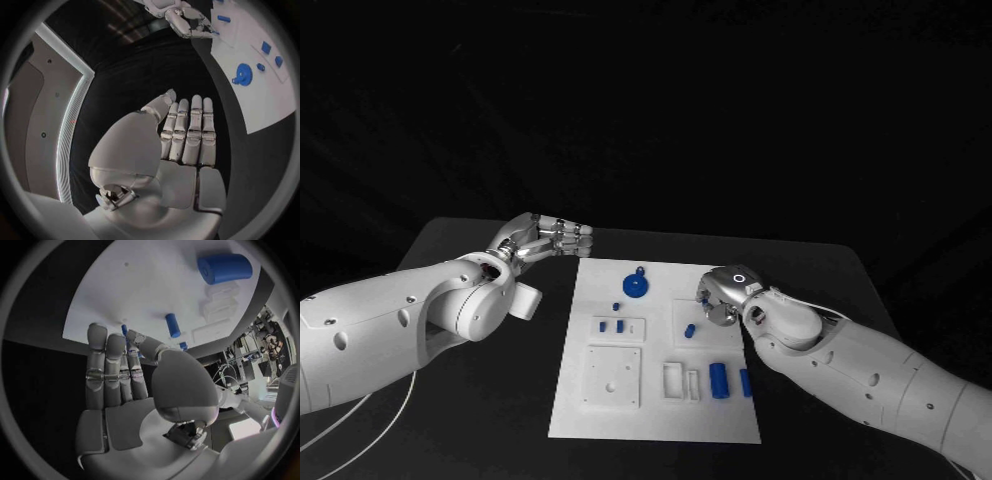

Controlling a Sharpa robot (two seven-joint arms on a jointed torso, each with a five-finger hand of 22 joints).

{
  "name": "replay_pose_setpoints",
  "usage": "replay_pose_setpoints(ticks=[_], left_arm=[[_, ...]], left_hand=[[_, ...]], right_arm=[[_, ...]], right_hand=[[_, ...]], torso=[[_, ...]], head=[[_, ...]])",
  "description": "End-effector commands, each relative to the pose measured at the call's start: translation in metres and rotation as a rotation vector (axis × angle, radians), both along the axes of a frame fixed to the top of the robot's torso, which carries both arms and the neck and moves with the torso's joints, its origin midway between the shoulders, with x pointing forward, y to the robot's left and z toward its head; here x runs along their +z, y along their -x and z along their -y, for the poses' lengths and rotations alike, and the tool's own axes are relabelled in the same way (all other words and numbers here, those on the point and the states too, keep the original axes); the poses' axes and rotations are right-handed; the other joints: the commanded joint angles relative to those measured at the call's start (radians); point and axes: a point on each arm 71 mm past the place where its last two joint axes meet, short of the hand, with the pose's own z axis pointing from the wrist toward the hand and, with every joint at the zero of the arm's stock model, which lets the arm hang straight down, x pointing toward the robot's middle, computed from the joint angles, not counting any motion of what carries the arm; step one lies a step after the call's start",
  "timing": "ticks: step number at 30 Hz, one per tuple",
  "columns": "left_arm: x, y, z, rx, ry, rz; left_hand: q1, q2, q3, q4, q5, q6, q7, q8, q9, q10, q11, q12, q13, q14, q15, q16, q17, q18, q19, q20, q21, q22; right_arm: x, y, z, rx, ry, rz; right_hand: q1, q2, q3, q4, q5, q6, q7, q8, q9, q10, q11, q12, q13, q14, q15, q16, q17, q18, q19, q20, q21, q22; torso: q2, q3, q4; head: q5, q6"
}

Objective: Assemble the parts on the task board

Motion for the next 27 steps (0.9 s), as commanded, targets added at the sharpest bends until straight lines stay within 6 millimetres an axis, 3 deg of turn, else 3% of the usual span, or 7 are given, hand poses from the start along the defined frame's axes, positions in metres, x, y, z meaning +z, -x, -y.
replay_pose_setpoints(ticks=[1,8,12,16,27], left_arm=[[0.002,0.0,0.001,-0.012,0.01,0.003],[0.002,-0.001,0.0,-0.01,0.009,0.004],[0.003,-0.001,0.001,-0.01,0.009,0.005],[0.003,-0.001,0.003,-0.007,0.009,0.008],[0.007,-0.006,0.011,0.009,0.01,0.024]], left_hand=[[-0.002,0.005,-0.006,-0.001,0.001,0.001,-0.002,0.002,0.001,-0.004,0.0,-0.003,-0.001,0.0,0.001,-0.003,0.001,-0.001,0.004,0.0,0.004,-0.001],[-0.002,0.004,-0.007,-0.001,0.001,0.001,-0.001,0.001,0.0,-0.005,0.0,-0.003,-0.001,-0.001,0.001,-0.003,0.001,-0.001,0.005,0.0,0.004,-0.001],[-0.002,0.004,-0.007,-0.001,0.001,0.001,-0.001,0.001,0.0,-0.005,0.0,-0.003,-0.001,-0.001,0.001,-0.003,0.001,-0.001,0.005,0.0,0.004,-0.001],[-0.002,0.005,-0.008,-0.001,0.001,0.0,-0.001,0.001,0.0,-0.005,0.001,-0.003,-0.001,-0.001,0.002,-0.003,0.001,0.0,0.006,0.0,0.004,-0.002],[0.0,0.004,-0.009,-0.001,0.001,0.002,-0.001,0.001,0.0,-0.003,0.0,-0.003,-0.001,-0.002,0.002,-0.003,0.001,0.001,0.007,0.0,0.005,-0.003]], right_arm=[[0.005,0.001,0.0,-0.002,-0.023,0.006],[0.02,0.004,-0.003,0.007,-0.08,0.008],[0.031,0.011,-0.015,0.039,-0.155,0.006],[0.038,0.019,-0.03,0.08,-0.219,-0.004],[0.042,0.044,-0.074,0.192,-0.327,-0.047]], right_hand=[[0.005,-0.001,0.001,-0.005,0.0,0.007,-0.003,0.003,0.001,0.041,-0.012,0.002,0.001,0.001,-0.005,-0.007,0.001,0.01,0.005,-0.013,-0.004,0.001],[0.004,-0.001,0.0,-0.005,0.007,0.009,-0.003,0.002,0.001,0.041,-0.012,0.002,0.001,0.001,-0.01,-0.012,0.005,0.006,0.006,-0.018,-0.011,0.008],[0.003,-0.001,-0.001,-0.004,0.01,0.009,-0.003,0.002,0.001,0.041,-0.013,0.002,0.001,0.002,-0.011,-0.013,0.006,0.005,0.008,-0.019,-0.014,0.01],[0.002,-0.001,-0.001,-0.004,0.017,0.008,-0.003,0.002,0.0,0.039,-0.012,0.002,0.001,0.003,-0.011,-0.015,0.007,0.006,0.009,-0.019,-0.016,0.011],[-0.001,0.003,-0.006,-0.004,0.033,0.006,-0.002,0.002,0.0,0.037,-0.012,0.001,0.001,0.005,-0.01,-0.018,0.009,0.009,0.013,-0.019,-0.025,0.013]], torso=[[0.0,-0.0005,-0.0019],[0.0,0.0005,-0.0014],[0.0,-0.0003,-0.0025],[-0.001,0.0001,0.0003],[-0.001,-0.0047,0.0015]], head=[[0.003,0.001],[0.015,0.002],[0.035,0.004],[0.057,0.006],[0.147,0.008]])
